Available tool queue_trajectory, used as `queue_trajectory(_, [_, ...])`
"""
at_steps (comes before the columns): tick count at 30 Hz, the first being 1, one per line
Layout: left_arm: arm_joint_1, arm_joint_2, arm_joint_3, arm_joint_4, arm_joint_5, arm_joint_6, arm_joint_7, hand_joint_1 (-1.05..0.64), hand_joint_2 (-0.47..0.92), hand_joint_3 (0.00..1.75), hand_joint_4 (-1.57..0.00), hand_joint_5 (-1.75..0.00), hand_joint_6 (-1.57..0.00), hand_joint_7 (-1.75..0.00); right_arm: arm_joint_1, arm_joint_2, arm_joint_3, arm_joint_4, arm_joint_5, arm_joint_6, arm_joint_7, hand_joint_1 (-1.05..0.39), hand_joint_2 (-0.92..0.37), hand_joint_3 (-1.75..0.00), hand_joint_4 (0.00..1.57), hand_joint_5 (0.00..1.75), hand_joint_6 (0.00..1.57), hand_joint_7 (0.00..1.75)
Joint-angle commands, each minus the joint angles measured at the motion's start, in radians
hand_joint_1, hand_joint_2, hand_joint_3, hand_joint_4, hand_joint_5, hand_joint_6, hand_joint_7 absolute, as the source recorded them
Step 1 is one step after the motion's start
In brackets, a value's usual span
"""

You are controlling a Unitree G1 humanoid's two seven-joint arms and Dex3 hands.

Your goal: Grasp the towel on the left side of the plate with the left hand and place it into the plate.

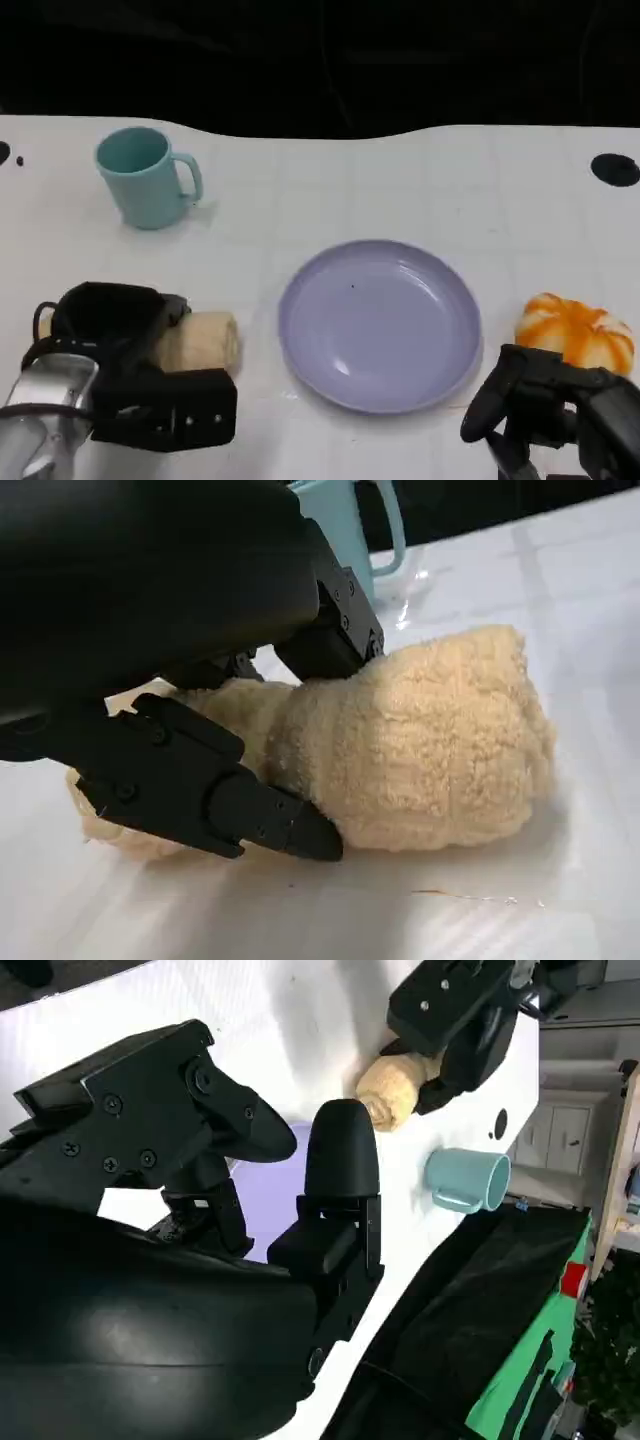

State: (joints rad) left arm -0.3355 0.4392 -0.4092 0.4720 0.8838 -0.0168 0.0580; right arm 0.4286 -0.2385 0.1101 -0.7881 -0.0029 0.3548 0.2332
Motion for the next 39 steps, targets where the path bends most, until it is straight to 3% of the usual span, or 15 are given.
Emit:
queue_trajectory(1, [0.031,0.016,0.007,0.048,-0.029,-0.066,0.127,-0.23,0.92,0.19,-0.79,-1.72,-0.66,-1.58,0.004,-0.006,-0.011,-0.012,0.005,0.001,-0.001,-0.08,-0.57,-1.07,0.75,1.69,0.67,1.37])
queue_trajectory(4, [0.04,0.015,0.016,0.036,-0.043,-0.073,0.18,-0.2,0.91,0.22,-0.82,-1.74,-0.6,-1.73,0.003,-0.007,-0.009,-0.012,0.004,0.002,0.0,-0.07,-0.58,-1.06,0.74,1.69,0.67,1.37])
queue_trajectory(13, [0.086,0.014,0.063,-0.084,-0.07,-0.072,0.245,-0.2,0.87,0.23,-0.85,-1.75,-0.6,-1.74,0.004,-0.01,-0.002,-0.024,-0.004,0.017,-0.002,-0.08,-0.58,-1.05,0.73,1.68,0.67,1.37])
queue_trajectory(21, [0.122,-0.02,0.127,-0.319,-0.139,0.019,0.132,-0.18,0.87,0.26,-0.88,-1.75,-0.6,-1.75,0.001,-0.011,-0.01,-0.027,0.007,0.028,0.005,-0.08,-0.59,-1.04,0.73,1.68,0.67,1.37])
queue_trajectory(23, [0.124,-0.034,0.131,-0.376,-0.147,0.034,0.107,-0.17,0.68,0.62,-0.9,-1.75,-0.63,-1.75,-0.001,-0.011,-0.01,-0.027,0.008,0.03,0.006,-0.08,-0.59,-1.03,0.73,1.68,0.66,1.37])
queue_trajectory(26, [0.122,-0.061,0.126,-0.451,-0.153,0.05,0.077,-0.16,0.51,0.95,-0.92,-1.75,-0.65,-1.75,-0.001,-0.01,-0.009,-0.03,0.008,0.036,0.005,-0.08,-0.59,-1.03,0.73,1.68,0.66,1.37])
queue_trajectory(31, [0.11,-0.128,0.095,-0.549,-0.134,0.105,0.016,-0.2,0.46,1.04,-0.93,-1.75,-0.67,-1.75,-0.001,-0.01,-0.005,-0.035,0.007,0.043,0.005,-0.08,-0.6,-1.03,0.73,1.68,0.66,1.37])
queue_trajectory(39, [0.018,-0.22,0.01,-0.534,-0.071,0.163,-0.066,-0.22,0.47,0.99,-0.92,-1.75,-0.67,-1.72,0.003,-0.009,0.006,-0.039,-0.002,0.042,0.001,-0.09,-0.59,-1.04,0.73,1.68,0.67,1.37])
